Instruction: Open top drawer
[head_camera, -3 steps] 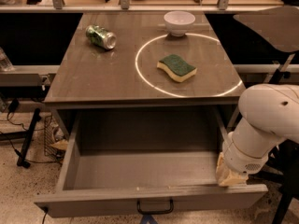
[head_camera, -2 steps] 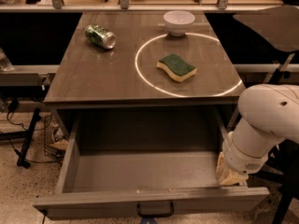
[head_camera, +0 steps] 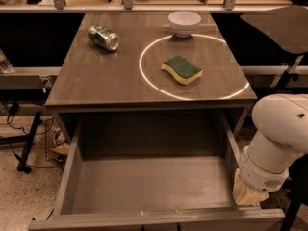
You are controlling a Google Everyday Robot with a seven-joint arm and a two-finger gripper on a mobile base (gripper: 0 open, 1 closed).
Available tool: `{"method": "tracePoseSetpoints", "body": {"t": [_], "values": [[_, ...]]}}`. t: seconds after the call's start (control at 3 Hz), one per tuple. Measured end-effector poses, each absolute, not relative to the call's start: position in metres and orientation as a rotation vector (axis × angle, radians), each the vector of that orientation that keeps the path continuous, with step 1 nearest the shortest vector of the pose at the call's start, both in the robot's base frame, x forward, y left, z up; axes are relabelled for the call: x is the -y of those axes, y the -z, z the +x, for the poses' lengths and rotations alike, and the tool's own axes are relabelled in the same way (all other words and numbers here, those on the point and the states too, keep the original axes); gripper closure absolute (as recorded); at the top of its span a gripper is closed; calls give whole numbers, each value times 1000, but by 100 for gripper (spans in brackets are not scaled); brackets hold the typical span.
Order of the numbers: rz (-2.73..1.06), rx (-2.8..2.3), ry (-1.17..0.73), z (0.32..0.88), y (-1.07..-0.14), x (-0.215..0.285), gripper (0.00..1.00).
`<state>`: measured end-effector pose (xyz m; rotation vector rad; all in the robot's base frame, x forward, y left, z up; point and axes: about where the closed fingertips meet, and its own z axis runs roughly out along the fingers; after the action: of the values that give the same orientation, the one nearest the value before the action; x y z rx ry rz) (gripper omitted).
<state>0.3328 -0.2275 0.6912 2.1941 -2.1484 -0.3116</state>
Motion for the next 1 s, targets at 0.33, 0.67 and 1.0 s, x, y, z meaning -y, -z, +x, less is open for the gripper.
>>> {"method": "tracePoseSetpoints", "body": {"t": [0.33,0.67,1.0], "values": [[2190,2140,343,324,-695,229,100],[2249,2145,382,336,-701,210,100],[2292,2159,409,348,-705,194,100]]}}
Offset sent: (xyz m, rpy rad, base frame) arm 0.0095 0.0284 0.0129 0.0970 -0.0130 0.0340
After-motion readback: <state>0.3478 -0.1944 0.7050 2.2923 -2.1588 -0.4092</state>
